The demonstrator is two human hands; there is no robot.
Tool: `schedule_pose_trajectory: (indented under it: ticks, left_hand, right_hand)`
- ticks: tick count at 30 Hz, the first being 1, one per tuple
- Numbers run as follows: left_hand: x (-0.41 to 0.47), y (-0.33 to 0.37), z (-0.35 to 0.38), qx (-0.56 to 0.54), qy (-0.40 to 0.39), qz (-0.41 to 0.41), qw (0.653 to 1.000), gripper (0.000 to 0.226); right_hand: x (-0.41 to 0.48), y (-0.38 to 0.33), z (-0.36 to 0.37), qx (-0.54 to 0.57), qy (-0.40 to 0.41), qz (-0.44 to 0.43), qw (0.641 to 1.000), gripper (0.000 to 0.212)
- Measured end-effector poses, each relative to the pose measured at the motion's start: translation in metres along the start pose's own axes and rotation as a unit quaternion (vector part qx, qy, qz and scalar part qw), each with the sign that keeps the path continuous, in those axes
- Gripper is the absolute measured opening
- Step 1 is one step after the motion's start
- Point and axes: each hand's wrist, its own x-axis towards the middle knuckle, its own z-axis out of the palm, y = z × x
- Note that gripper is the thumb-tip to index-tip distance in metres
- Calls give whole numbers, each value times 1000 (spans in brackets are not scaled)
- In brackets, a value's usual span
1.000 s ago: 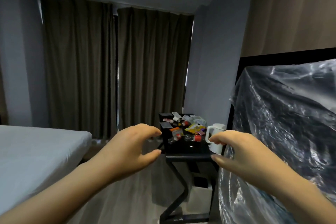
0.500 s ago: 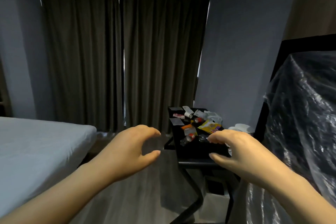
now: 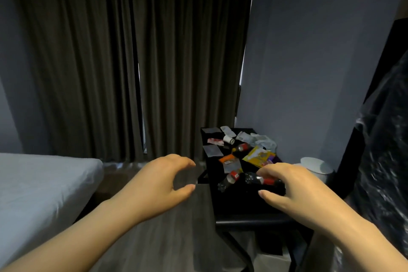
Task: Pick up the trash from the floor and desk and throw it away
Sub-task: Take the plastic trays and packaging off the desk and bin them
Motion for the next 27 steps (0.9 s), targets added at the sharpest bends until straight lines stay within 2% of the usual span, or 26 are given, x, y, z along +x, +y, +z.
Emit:
schedule_pose_trajectory:
  ticks: [3, 8, 16, 20, 27]
  left_hand:
    - [31, -26, 18, -8, -10, -3, 1000, 49]
    - [82, -81, 45, -13, -32, 5, 999, 48]
    - [170, -196, 59, -36, -41, 11, 998, 47]
    - [210, -251, 70, -46, -51, 16, 998, 47]
    - [264, -313, 101, -64, -76, 22, 995, 46]
  right_hand:
    - [34, 13, 19, 1, -9, 13, 1000, 36]
    - [98, 22, 56, 7, -24, 35, 999, 27]
    - [229, 10, 111, 23, -44, 61, 997, 30]
    - [286, 9, 141, 25, -48, 72, 996, 40]
    - [358, 21, 178, 43, -67, 107, 991, 42]
